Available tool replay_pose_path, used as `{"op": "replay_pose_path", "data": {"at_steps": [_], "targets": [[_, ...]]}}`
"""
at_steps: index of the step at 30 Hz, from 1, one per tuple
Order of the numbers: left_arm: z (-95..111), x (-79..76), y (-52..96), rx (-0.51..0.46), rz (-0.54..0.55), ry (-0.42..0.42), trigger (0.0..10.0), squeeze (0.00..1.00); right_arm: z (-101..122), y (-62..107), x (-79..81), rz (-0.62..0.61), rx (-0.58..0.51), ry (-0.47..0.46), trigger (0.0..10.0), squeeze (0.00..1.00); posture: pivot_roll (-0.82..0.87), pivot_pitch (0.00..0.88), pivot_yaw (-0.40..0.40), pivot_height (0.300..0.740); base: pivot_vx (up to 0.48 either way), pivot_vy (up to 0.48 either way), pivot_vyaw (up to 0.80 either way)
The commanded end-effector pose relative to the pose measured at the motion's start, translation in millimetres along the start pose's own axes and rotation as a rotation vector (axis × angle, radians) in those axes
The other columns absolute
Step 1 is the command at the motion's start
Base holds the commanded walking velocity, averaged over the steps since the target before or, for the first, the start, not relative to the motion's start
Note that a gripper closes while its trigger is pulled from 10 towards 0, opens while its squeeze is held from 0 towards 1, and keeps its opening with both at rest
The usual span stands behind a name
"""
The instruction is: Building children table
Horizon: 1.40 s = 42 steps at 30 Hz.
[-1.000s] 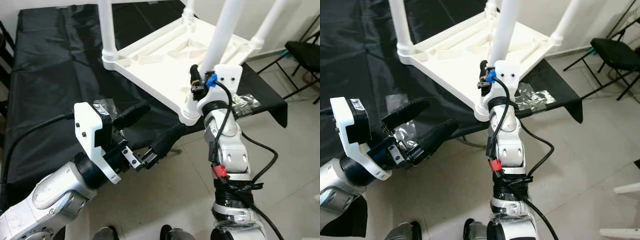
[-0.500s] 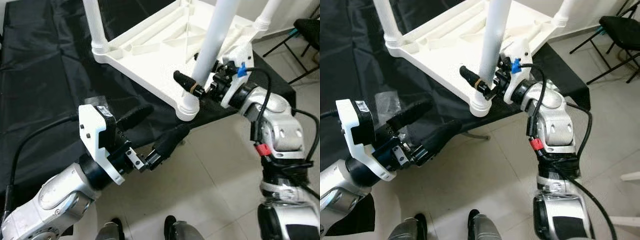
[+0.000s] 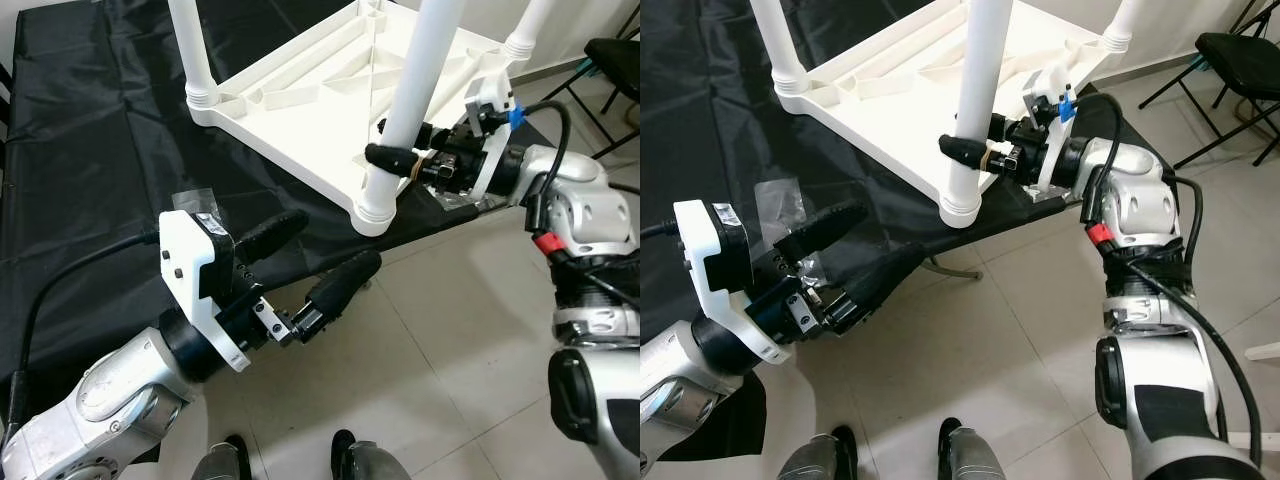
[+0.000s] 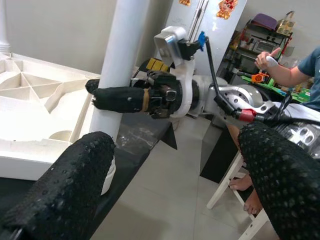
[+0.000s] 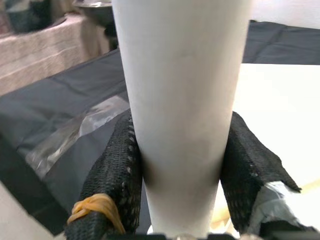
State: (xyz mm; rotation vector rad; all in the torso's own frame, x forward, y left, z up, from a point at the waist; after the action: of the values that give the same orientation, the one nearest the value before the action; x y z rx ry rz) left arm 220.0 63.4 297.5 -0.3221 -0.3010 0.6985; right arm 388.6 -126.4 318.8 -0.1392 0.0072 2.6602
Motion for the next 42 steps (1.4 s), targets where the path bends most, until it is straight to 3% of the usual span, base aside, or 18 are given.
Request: {"op": "replay_pose_path", "data": {"at_steps": [1, 8, 9, 10, 11, 13, 14, 15, 17, 18, 20, 27, 28, 29, 30, 35, 39, 42], "targets": [[0.2, -5.8, 2.3, 0.009, -0.018, 0.006, 10.0, 0.0, -5.5, -0.6, 5.2, 0.055, 0.031, 0.004, 0.0, 0.0, 0.07, 0.334, -0.072, 0.74, 0.0, 0.0, 0.0], [-0.1, -6.8, 1.7, 0.006, -0.021, 0.008, 10.0, 0.0, -25.1, -2.7, -7.7, -0.11, 0.069, 0.017, 0.0, 0.0, 0.06, 0.333, -0.087, 0.74, 0.0, 0.0, 0.0], [-1.7, -7.2, 2.3, 0.008, -0.02, 0.007, 10.0, 0.0, -45.2, -8.0, -14.8, -0.296, 0.051, -0.012, 0.0, 0.0, 0.06, 0.309, -0.124, 0.74, 0.0, 0.0, 0.0], [-1.7, -7.2, 2.3, 0.008, -0.02, 0.007, 10.0, 0.0, -45.2, -8.0, -14.8, -0.296, 0.051, -0.012, 0.0, 0.0, 0.06, 0.309, -0.124, 0.74, 0.0, 0.0, 0.0], [-3.6, -6.2, 2.6, 0.007, -0.011, 0.004, 10.0, 0.0, -83.3, -4.0, -17.3, -0.651, -0.024, -0.131, 0.0, 0.0, 0.05, 0.282, -0.125, 0.74, 0.0, 0.0, 0.0], [-3.6, -6.2, 2.6, 0.007, -0.011, 0.004, 10.0, 0.0, -83.3, -4.0, -17.3, -0.651, -0.024, -0.131, 0.0, 0.0, 0.05, 0.282, -0.125, 0.74, 0.0, 0.0, 0.0], [-4.6, -4.7, 1.0, 0.002, -0.005, -0.004, 10.0, 0.0, -125.9, 7.1, -6.7, -0.918, -0.016, -0.239, 0.0, 0.0, 0.06, 0.274, -0.121, 0.74, 0.0, 0.0, 0.0], [-5.2, -3.8, -1.6, -0.004, -0.01, -0.011, 10.0, 0.0, -148.9, 4.1, 4.5, -1.055, 0.0, -0.3, 0.0, 0.0, 0.05, 0.258, -0.102, 0.74, 0.0, 0.0, 0.0], [-5.2, -3.8, -1.6, -0.004, -0.01, -0.011, 10.0, 0.0, -148.9, 4.1, 4.5, -1.055, 0.0, -0.3, 0.0, 0.0, 0.05, 0.258, -0.102, 0.74, 0.0, 0.0, 0.0], [-4.8, -3.1, -4.1, -0.014, -0.016, -0.011, 10.0, 0.0, -155.3, -8.1, 9.3, -1.085, 0.002, -0.321, 0.0, 0.0, 0.05, 0.254, -0.098, 0.74, 0.0, 0.0, 0.0], [-6.6, -0.9, -5.3, -0.013, -0.026, -0.011, 10.0, 0.0, -137.0, -34.0, 0.3, -1.043, -0.03, -0.256, 0.0, 0.0, 0.04, 0.241, -0.087, 0.74, 0.0, 0.0, 0.0], [-11.2, 3.6, -4.3, 0.003, -0.02, -0.019, 10.0, 0.0, -117.4, -44.1, -9.8, -1.036, -0.071, -0.208, 0.0, 0.0, 0.04, 0.232, -0.083, 0.74, 0.0, 0.0, 0.0], [-12.7, 4.9, -5.0, 0.007, -0.018, -0.021, 10.0, 0.0, -101.5, -54.7, -6.7, -0.95, -0.119, -0.197, 10.0, 0.0, 0.04, 0.233, -0.071, 0.74, 0.0, 0.0, 0.0], [-13.5, 5.1, -5.7, 0.01, -0.018, -0.023, 10.0, 0.0, -88.2, -60.1, -0.5, -0.879, -0.151, -0.174, 10.0, 0.0, 0.04, 0.235, -0.07, 0.74, 0.0, 0.0, 0.0], [-13.7, 5.1, -6.1, 0.011, -0.019, -0.023, 10.0, 0.0, -74.9, -68.3, 12.4, -0.746, -0.201, -0.196, 10.0, 1.0, 0.03, 0.238, -0.066, 0.74, 0.0, 0.0, 0.0], [-14.1, 5.5, -6.0, 0.012, -0.018, -0.028, 10.0, 0.0, -51.5, -68.4, 41.0, -0.564, -0.287, -0.23, 10.0, 1.0, 0.03, 0.246, -0.065, 0.74, 0.0, 0.0, 0.0], [-16.0, 4.8, -6.0, 0.018, -0.018, -0.028, 10.0, 0.0, -33.6, -41.5, 45.6, -0.377, -0.267, -0.12, 10.0, 1.0, 0.03, 0.254, -0.06, 0.74, 0.0, 0.0, 0.0], [-15.9, 4.1, -6.2, 0.018, -0.021, -0.027, 10.0, 0.0, -30.8, -37.0, 35.1, -0.387, -0.259, -0.084, 10.0, 1.0, 0.04, 0.269, -0.061, 0.74, 0.0, 0.0, 0.0]]}}
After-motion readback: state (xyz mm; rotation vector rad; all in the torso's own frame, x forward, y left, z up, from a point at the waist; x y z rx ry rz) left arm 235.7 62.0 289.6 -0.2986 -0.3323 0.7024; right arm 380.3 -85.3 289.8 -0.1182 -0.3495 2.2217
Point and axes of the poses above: a point about 5 cm out from each wrist's last joint towards the gripper, its own y axis pointing back from the gripper into the wrist, its own z axis along the axis of the wrist's last joint, x = y × z, the point moved 6 cm from there along -y, pointing out of the wrist towards the gripper, and after that the axes turned 11 degrees about -y, right-handed, at the moved point
